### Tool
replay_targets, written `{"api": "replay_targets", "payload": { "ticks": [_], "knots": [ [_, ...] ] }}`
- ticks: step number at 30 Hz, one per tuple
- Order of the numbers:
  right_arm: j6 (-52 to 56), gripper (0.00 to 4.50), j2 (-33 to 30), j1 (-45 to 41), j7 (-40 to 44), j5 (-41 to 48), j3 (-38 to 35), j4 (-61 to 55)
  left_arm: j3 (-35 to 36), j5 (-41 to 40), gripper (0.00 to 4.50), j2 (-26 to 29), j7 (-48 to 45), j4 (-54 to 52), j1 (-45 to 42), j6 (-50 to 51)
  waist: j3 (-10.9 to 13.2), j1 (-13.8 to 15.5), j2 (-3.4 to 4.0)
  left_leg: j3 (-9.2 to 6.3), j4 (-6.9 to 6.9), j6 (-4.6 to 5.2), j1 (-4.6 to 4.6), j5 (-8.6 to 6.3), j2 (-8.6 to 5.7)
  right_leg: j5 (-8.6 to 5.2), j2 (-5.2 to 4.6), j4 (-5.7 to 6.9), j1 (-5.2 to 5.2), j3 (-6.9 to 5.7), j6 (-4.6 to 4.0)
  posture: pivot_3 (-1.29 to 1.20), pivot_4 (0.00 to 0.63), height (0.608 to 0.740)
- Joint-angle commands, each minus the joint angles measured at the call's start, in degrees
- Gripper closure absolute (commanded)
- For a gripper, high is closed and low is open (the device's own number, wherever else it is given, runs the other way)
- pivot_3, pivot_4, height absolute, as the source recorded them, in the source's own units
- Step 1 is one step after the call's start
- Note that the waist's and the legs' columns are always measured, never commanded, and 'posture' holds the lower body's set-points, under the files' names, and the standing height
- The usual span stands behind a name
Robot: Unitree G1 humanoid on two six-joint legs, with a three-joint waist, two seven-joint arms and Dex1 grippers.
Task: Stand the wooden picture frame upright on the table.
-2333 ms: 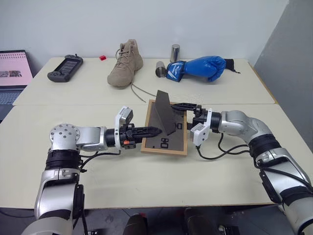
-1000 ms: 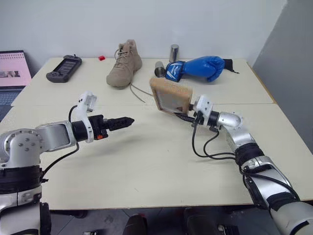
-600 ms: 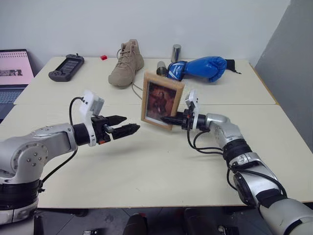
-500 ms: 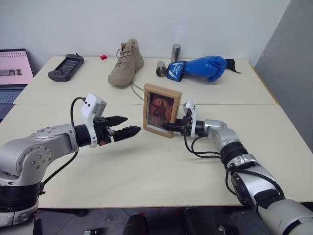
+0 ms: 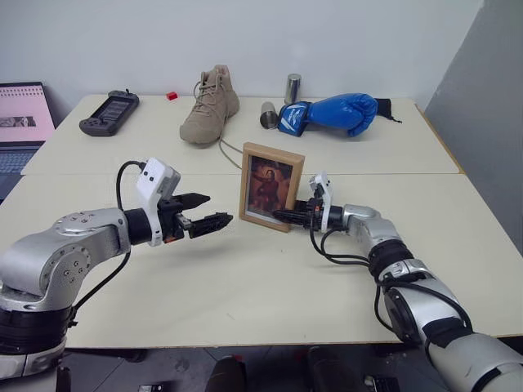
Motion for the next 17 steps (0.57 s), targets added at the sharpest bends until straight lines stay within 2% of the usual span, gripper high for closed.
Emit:
{"api": "replay_targets", "payload": {
  "ticks": [1, 5, 11, 14, 17],
  "knots": [
    [1.0, 0.67, -3.0, 2.8, 2.0, -0.4, -0.3, -7.3, 0.3, 1.5, 0.0, -0.1, -1.0, 0.0, -1.3, -1.5, 0.0, 0.0, 0.0, 0.0, 0.0, 0.0, -0.01, 0.0, 0.0, 0.0, 0.0, 0.0, 0.0, 0.0, 0.0, 0.0, 0.15, 0.74],
    [0.3, 0.06, -11.1, 10.5, 4.1, -3.2, 1.6, -19.6, 0.4, 3.6, 0.0, -0.3, -0.7, 1.7, -1.7, -2.1, 0.0, 0.6, 0.0, -0.02, 0.0, 0.0, -0.02, 0.0, -0.02, 0.0, -0.01, 0.0, 0.02, 0.0, 0.01, 0.0, 0.15, 0.74],
    [10.3, 0.06, -22.1, 20.3, 1.7, 0.2, -2.4, -44.2, 1.6, 6.5, 0.0, -1.3, 0.1, 4.6, -0.6, -3.8, 0.1, 0.9, 0.08, 0.03, -0.02, 0.01, -0.03, -0.01, 0.02, -0.01, 0.04, -0.16, 0.01, 0.06, 0.02, 0.0, 0.15, 0.74],
    [16.1, 0.06, -24.7, 23.2, -1.0, 2.4, -4.3, -53.2, 2.2, 7.3, 0.0, -2.1, 0.1, 5.1, -0.1, -5.0, 0.0, 0.8, 0.08, 0.02, -0.02, 0.02, -0.01, -0.01, 0.07, -0.01, 0.1, -0.16, 0.0, 0.08, 0.02, 0.0, 0.15, 0.74],
    [26.8, 0.06, -25.2, 27.9, -8.5, 6.8, -8.2, -68.7, 2.4, 10.2, 0.0, -3.3, 0.2, 7.1, 0.6, -9.9, 0.0, 0.9, 0.08, -0.01, -0.02, 0.02, -0.01, -0.01, 0.08, -0.02, 0.11, -0.14, 0.0, 0.06, 0.01, 0.0, 0.15, 0.74]
  ]
}}
